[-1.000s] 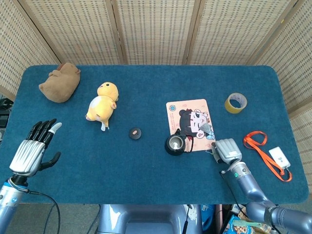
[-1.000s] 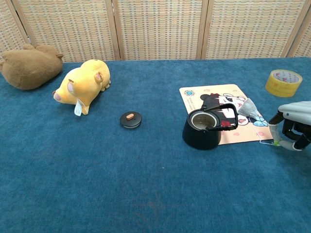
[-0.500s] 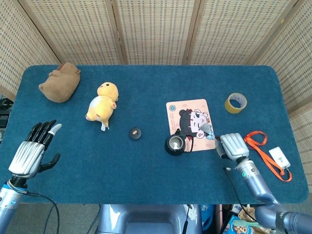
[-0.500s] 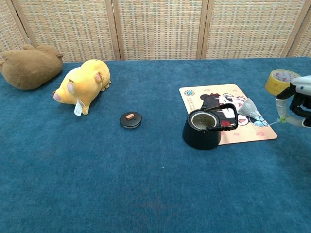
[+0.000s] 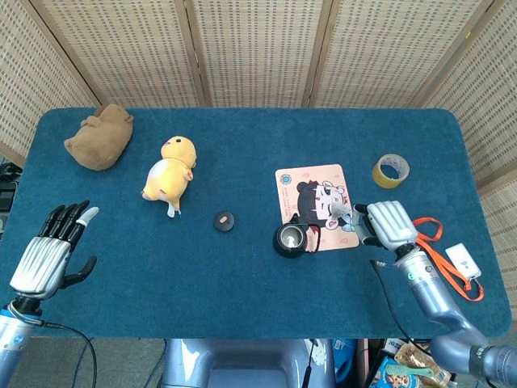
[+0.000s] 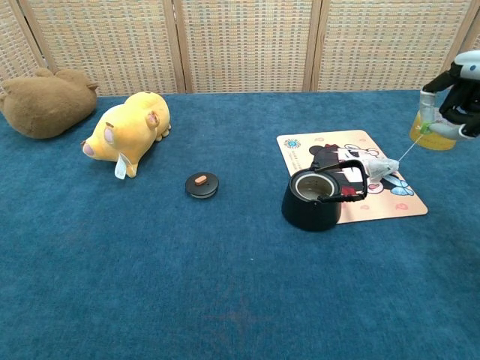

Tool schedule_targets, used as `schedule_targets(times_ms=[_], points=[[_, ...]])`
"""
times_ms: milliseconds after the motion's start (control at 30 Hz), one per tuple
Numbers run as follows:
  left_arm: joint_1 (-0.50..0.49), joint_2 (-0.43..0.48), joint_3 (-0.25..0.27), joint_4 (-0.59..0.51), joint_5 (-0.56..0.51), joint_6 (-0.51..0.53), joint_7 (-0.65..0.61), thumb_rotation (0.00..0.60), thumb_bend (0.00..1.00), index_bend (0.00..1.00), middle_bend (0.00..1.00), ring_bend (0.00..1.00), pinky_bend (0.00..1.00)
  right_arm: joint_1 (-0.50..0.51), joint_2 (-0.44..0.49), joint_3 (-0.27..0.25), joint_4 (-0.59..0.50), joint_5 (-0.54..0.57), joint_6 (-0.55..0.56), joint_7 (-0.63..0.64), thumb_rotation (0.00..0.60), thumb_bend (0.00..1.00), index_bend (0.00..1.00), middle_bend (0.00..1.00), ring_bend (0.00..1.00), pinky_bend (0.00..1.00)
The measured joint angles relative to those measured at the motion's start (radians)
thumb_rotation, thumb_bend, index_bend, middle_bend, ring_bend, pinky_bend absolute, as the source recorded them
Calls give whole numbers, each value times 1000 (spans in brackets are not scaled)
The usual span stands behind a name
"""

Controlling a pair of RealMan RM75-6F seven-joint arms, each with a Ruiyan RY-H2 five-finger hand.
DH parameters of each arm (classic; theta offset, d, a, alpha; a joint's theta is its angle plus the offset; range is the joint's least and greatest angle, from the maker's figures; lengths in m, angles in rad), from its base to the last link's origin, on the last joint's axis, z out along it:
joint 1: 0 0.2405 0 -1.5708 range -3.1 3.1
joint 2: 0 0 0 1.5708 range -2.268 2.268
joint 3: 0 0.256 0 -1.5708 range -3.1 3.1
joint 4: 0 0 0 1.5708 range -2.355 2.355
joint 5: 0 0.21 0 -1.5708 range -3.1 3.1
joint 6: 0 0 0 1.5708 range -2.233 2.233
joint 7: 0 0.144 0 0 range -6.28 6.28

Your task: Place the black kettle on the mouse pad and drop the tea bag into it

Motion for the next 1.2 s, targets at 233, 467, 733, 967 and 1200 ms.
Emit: schedule_targets(times_ms=[233,467,733,967,1200], points=[[-2,-2,0,4,-6,-10,-5,600,392,0,0,0,0,5,31,27,-34,-6,-20,100,600,682,693,939,997,1000],[-6,0,2,3,-6,-22,-4,600,392,0,0,0,0,2,78,48,-84,-35,-25,187,600,682,693,939,997,1000],[-4,2,2,1,-2,-20,-2,600,392,0,0,0,0,5,126,69,-147,-60,-27,250,600,682,695,939,997,1000],[-6,-4,4,3,3,-26,1,600,392,0,0,0,0,37,145,97,-180,-58,-47,263,600,682,702,940,997,1000],[-7,-17,11,10,10,-33,5,600,392,0,0,0,0,84,146,126,-196,-16,-73,235,600,682,708,939,997,1000]])
